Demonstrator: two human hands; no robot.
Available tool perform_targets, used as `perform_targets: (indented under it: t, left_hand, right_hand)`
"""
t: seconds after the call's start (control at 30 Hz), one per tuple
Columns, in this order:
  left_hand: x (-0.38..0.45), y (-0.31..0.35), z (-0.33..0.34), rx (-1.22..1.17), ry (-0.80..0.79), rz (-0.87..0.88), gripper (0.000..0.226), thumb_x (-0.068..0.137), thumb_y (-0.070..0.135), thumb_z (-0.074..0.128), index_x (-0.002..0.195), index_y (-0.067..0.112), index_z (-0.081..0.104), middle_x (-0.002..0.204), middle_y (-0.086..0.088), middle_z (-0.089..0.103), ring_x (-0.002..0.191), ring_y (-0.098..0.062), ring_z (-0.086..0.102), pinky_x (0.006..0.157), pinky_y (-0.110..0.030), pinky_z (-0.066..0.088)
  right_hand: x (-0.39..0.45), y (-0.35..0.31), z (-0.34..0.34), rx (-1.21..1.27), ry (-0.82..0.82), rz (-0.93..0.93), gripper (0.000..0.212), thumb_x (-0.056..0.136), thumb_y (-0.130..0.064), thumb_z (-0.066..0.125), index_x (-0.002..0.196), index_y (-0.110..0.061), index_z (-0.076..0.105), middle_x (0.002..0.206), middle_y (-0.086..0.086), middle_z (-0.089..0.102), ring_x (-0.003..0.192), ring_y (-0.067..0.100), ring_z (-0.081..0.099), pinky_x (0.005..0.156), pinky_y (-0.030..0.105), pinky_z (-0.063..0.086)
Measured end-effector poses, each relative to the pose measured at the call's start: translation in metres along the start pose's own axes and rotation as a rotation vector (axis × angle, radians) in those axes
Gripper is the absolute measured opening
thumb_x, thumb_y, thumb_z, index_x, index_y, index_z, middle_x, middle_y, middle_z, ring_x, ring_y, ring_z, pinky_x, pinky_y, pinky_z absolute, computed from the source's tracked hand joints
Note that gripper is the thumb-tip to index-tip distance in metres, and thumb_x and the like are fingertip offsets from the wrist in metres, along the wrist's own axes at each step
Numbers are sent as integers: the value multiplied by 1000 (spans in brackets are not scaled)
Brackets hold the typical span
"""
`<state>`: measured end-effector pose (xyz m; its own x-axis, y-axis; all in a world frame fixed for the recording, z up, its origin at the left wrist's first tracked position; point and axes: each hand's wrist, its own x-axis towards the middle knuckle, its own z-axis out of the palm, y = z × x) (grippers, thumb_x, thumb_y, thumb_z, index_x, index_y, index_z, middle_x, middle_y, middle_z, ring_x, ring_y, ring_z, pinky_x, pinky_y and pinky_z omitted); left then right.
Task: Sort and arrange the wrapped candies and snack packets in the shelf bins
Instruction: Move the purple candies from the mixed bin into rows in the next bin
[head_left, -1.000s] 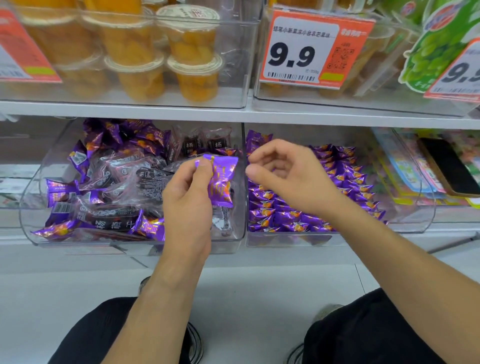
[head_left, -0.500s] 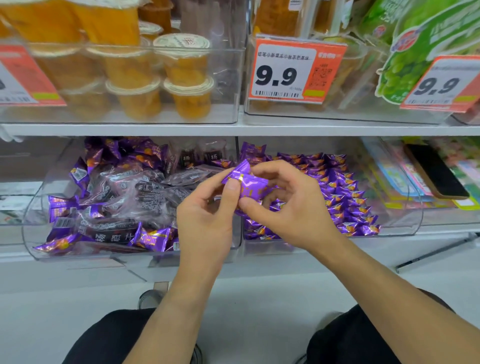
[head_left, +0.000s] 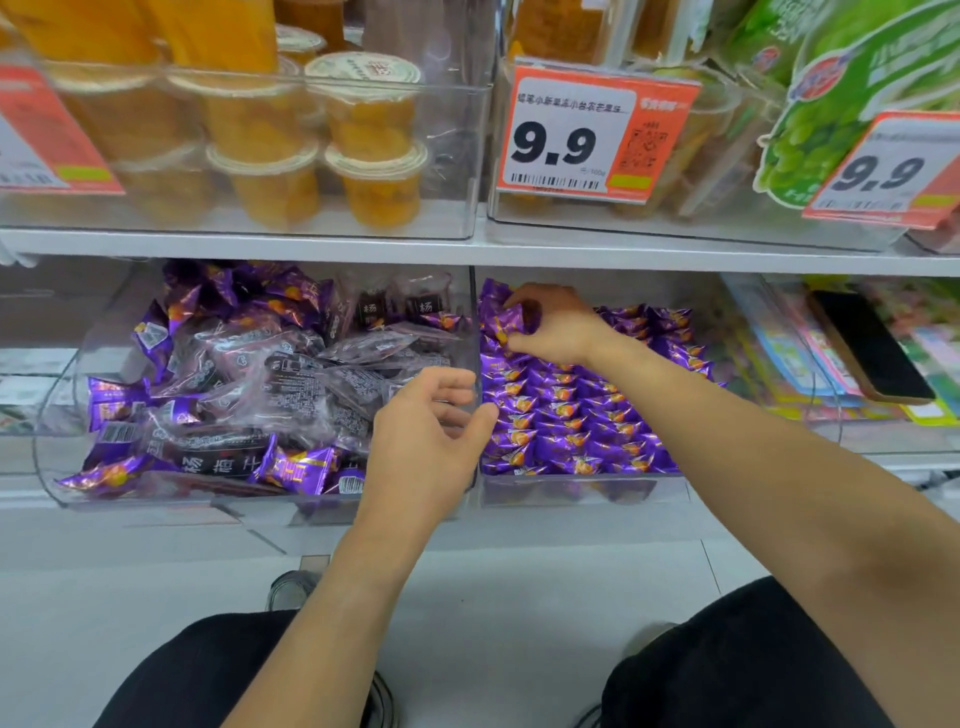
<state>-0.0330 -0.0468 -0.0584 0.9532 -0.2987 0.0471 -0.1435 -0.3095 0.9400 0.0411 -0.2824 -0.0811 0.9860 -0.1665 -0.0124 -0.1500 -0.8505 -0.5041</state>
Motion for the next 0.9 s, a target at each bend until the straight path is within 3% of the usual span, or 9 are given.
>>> perform_targets:
  t: [0.13,0.2,0.27,0.37,0.5,0.63,0.7,0.83,0.9]
  left_hand:
    - [2,-1,1,-11,14,0,18,85,17,73,101,21,66,87,4,68,68,-2,60,63,-12,50]
    - [3,-1,1,-3,17,-7,16,87,20,71,101,21,66,85,6,68,68,-2,60,63,-13,50]
    - [3,0,1,11,21,-13,14,88,23,69,101,22,66,84,9,68,68,-1,60,62,-11,49]
    - [3,1,1,16,30,-12,14,88,22,69,102,21,66,83,10,68,68,1,60,63,-11,49]
    - [2,2,1,22,29,-15,14,89,22,68,103,20,66,84,10,67,69,1,59,62,-10,48]
    - [1,4,1,25,23,-13,14,90,21,67,104,21,65,84,9,67,72,-2,60,63,-12,49]
    - [1,3,1,25,22,-13,14,90,21,67,104,21,65,84,9,67,69,-2,60,63,-15,50]
    - [0,2,0,23,21,-6,15,90,22,67,105,20,66,84,10,68,68,0,60,64,-12,49]
    - [0,2,0,27,21,-3,15,90,22,67,105,20,66,84,10,68,70,0,60,64,-11,49]
  right_hand:
    - [3,14,11,-109,59,-88,52,84,-37,73,130,-19,60,123,9,54,112,23,54,83,20,36]
    - [-3,22,17,-139,113,-134,61,84,-44,74,136,-17,55,125,10,50,110,24,55,86,24,42]
    - [-9,28,22,-147,159,-124,65,79,-50,77,130,-15,57,122,9,52,103,24,58,84,32,50]
    - [-12,28,23,-146,167,-137,54,77,-49,79,116,-15,64,111,5,59,100,23,58,81,32,48]
    - [-12,21,21,-233,158,-220,47,85,-43,73,123,-17,65,116,7,60,111,27,53,86,34,44]
    - [-12,16,20,-383,124,-217,65,80,-54,73,131,-16,59,124,9,55,113,29,52,87,38,47]
    - [-11,16,21,-366,86,-168,70,78,-53,76,135,-17,55,127,9,53,110,29,56,84,36,49]
    - [-6,14,19,-228,111,-122,60,78,-34,82,130,-16,58,119,11,58,103,28,60,81,28,43]
    - [0,12,15,-192,114,-89,62,72,-36,86,125,-16,60,113,8,63,96,24,62,77,24,43]
